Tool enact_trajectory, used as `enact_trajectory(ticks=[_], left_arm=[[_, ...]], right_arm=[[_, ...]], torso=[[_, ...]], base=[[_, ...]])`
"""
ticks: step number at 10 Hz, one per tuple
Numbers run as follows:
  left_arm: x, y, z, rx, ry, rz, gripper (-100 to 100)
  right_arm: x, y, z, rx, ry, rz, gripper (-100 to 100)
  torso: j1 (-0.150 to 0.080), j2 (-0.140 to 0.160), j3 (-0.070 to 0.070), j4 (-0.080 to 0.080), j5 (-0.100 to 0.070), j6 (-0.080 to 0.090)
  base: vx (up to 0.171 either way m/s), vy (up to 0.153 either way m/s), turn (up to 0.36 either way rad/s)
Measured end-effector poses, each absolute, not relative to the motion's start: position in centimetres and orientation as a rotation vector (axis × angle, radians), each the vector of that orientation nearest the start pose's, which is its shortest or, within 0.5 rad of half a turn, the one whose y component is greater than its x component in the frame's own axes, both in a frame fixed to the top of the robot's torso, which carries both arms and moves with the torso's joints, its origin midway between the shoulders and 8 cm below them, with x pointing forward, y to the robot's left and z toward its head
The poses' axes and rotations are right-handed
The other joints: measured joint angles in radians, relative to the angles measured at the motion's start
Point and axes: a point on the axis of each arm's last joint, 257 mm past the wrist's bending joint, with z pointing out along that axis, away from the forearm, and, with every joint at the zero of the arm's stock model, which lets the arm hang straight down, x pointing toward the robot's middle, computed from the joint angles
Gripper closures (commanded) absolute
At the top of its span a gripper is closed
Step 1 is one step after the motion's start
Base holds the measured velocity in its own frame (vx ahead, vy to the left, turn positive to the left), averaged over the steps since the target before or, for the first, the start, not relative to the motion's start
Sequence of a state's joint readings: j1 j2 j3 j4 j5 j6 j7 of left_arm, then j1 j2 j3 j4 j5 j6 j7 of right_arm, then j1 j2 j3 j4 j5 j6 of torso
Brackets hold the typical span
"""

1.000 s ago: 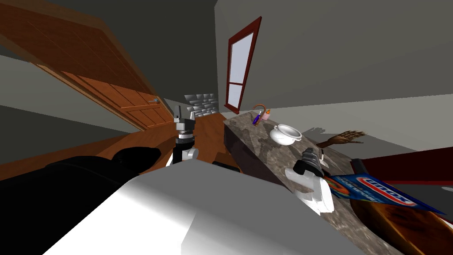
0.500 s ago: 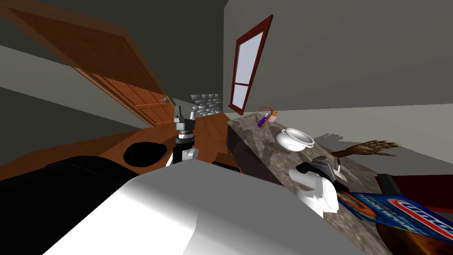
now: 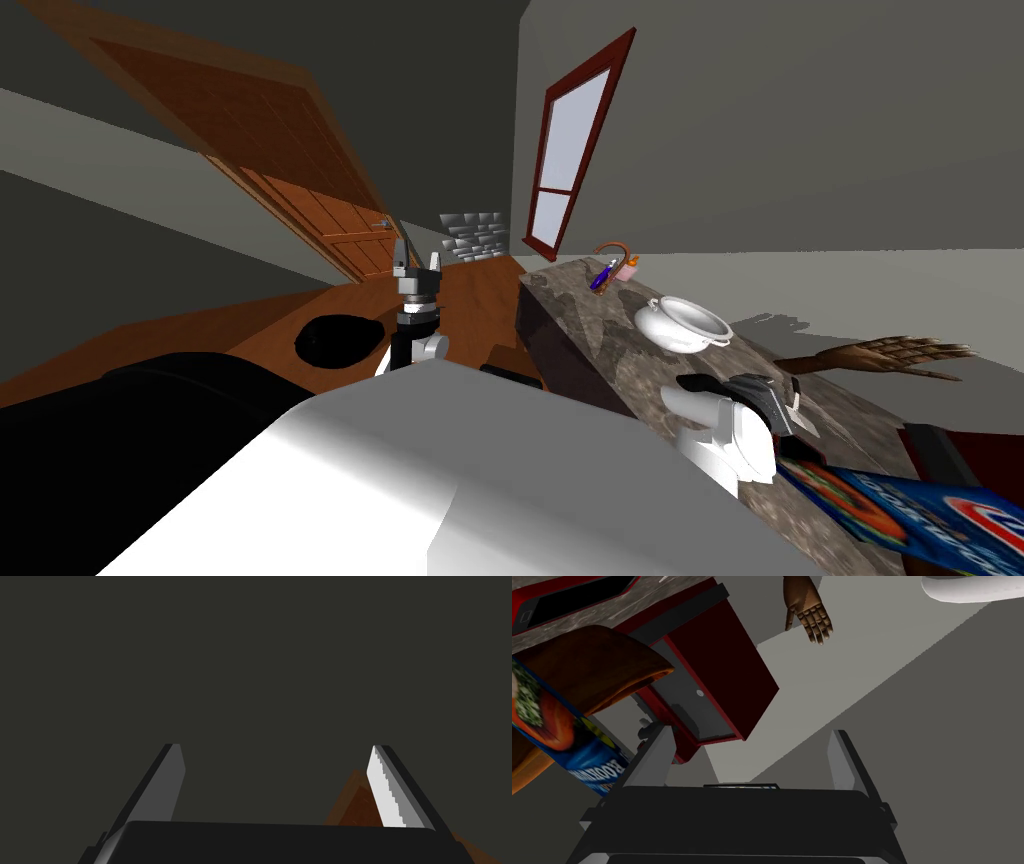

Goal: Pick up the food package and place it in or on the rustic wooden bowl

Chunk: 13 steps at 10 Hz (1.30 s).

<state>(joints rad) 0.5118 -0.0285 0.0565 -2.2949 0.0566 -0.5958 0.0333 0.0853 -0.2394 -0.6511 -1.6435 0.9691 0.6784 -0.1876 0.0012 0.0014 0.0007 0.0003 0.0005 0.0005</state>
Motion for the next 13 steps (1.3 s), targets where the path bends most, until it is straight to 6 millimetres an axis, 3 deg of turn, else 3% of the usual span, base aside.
enact_trajectory(ticks=[2,4,13], left_arm=[[31.7,30.5,4.5,-0.631,0.472,-1.325,0],[31.7,30.5,4.5,-0.631,0.472,-1.325,0],[31.7,30.5,4.5,-0.631,0.472,-1.325,0]], right_arm=[[25.9,-71.7,-20.4,1.386,1.008,-0.602,-100],[23.4,-73.7,-20.4,1.431,0.970,-0.701,-100],[12.9,-76.9,-21.1,1.615,0.796,-1.094,-100]], torso=[[-0.001,0.001,0.000,0.000,0.000,0.001],[-0.001,0.000,0.000,0.000,0.000,0.001],[-0.002,0.001,0.000,0.000,0.000,0.001]], base=[[0.013,0.011,0.096],[0.014,0.003,0.052],[0.010,-0.005,0.119]])
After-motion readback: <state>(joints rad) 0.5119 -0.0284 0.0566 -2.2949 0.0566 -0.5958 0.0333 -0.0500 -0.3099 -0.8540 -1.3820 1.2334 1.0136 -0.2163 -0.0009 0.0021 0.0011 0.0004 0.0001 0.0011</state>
